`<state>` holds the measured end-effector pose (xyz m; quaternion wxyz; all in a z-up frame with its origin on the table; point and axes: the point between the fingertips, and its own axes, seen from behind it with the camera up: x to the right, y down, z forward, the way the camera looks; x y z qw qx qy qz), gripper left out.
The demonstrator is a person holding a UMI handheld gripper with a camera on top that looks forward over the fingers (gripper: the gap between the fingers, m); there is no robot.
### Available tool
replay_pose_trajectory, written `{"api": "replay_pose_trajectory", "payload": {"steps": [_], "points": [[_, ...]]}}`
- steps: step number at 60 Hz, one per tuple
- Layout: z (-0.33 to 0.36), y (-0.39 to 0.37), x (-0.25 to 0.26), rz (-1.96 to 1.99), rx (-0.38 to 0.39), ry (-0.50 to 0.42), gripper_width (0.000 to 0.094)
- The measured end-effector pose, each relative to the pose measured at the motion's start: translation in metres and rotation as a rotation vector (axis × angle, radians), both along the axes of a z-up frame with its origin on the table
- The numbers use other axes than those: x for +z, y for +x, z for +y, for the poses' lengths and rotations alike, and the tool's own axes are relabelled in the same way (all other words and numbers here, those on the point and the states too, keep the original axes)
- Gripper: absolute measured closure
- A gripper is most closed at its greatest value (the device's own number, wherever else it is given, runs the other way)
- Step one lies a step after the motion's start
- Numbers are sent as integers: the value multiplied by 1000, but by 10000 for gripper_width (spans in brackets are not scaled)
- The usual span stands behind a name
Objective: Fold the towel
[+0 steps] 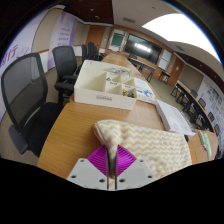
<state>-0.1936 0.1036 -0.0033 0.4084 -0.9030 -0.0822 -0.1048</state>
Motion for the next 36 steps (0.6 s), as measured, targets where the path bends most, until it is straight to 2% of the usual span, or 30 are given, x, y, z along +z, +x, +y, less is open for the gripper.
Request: {"api": "replay_pose_trajectory", "payload": {"steps": [12, 16, 22, 29, 33, 36], "points": [[-26, -40, 21, 217, 17, -62, 892], [-43, -71, 51, 356, 48, -77, 891], [-55, -104, 116, 555, 107, -37, 890], [-42, -80, 165, 616, 109, 46, 886], [-32, -46, 160, 585, 80, 67, 882], [-28, -18, 140, 547, 41, 49, 874]]}}
